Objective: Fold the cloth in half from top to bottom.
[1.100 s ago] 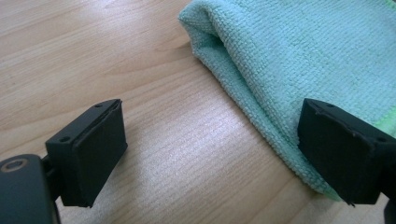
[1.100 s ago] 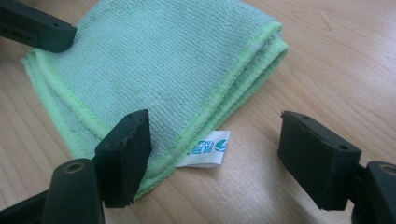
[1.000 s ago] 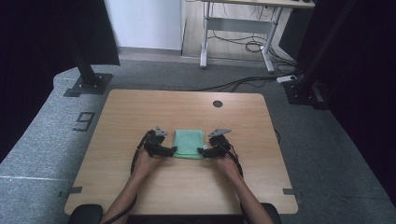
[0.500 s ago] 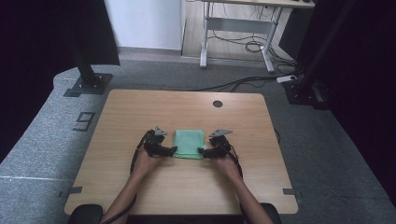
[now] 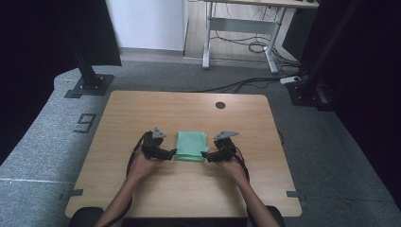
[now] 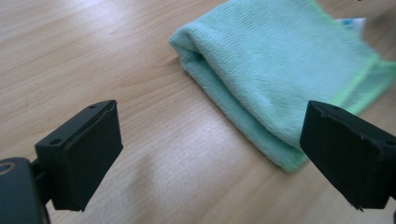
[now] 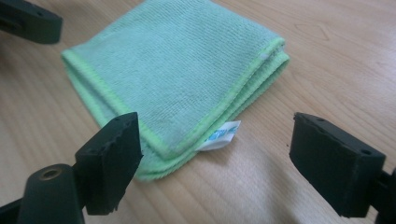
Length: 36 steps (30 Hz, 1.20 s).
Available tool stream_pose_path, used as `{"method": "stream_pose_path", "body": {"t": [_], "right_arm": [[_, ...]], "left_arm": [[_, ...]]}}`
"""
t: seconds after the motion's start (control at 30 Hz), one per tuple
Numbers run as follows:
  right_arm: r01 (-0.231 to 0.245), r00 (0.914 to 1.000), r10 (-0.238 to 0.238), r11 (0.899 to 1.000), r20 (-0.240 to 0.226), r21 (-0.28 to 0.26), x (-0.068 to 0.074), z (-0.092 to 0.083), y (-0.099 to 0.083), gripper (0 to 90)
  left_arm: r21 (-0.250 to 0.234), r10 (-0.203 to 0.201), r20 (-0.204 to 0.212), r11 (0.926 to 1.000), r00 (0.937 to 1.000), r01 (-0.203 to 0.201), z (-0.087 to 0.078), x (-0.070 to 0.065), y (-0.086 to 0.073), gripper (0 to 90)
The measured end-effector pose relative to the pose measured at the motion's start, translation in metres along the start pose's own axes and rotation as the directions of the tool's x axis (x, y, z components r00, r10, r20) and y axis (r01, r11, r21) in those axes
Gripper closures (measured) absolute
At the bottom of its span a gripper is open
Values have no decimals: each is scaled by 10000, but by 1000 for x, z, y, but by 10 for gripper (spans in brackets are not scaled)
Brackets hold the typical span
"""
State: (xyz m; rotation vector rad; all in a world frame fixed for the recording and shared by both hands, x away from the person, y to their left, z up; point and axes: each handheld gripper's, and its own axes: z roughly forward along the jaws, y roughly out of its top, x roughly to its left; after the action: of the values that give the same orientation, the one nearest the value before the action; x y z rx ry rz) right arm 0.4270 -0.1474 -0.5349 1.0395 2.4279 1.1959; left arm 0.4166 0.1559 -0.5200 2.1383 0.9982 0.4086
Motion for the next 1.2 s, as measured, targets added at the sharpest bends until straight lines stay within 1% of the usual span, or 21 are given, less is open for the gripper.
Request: {"method": "stream_pose_path", "body": {"t": [0.07, 0.23, 0.3, 0.47, 0.6, 0.83, 0.93, 1.1, 1.2], "right_arm": [[110, 9999, -110, 9999, 20, -24, 2, -6, 0, 141], [272, 9996, -272, 9996, 0, 17, 4, -18, -3, 133], [389, 9992, -389, 9992, 38, 1, 5, -23, -4, 117], [468, 9988, -467, 9989, 121, -49, 7, -35, -9, 82], [502, 9986, -499, 9986, 161, -163, 7, -47, -12, 73], [325, 9990, -313, 9987, 309, -387, 7, -67, -22, 64], [152, 9993, -136, 9988, 346, -473, 6, -75, -29, 65], [-93, 9991, 107, 9994, 413, -338, 3, -82, -43, 67], [-198, 9987, 205, 9997, 467, -163, 1, -83, -52, 67]], "left_arm": [[-22, 62, 88, 10000, 9999, -62, -7, 0, -1, 50], [-49, 105, 286, 9999, 9995, -103, -20, -2, -3, 42], [-18, 220, 345, 9998, 9992, -220, -25, -3, -5, 37], [-59, 329, 418, 9994, 9986, -327, -37, -7, -10, 25], [-15, 475, 347, 9989, 9983, -474, -46, -9, -16, 14], [46, 680, 139, 9977, 9976, -681, -59, -10, -32, 0], [78, 675, 64, 9977, 9977, -675, -63, -9, -40, 0], [251, 576, -52, 9980, 9983, -574, -62, -8, -56, 0], [521, 541, -113, 9972, 9985, -535, -58, -6, -66, 0]]}}
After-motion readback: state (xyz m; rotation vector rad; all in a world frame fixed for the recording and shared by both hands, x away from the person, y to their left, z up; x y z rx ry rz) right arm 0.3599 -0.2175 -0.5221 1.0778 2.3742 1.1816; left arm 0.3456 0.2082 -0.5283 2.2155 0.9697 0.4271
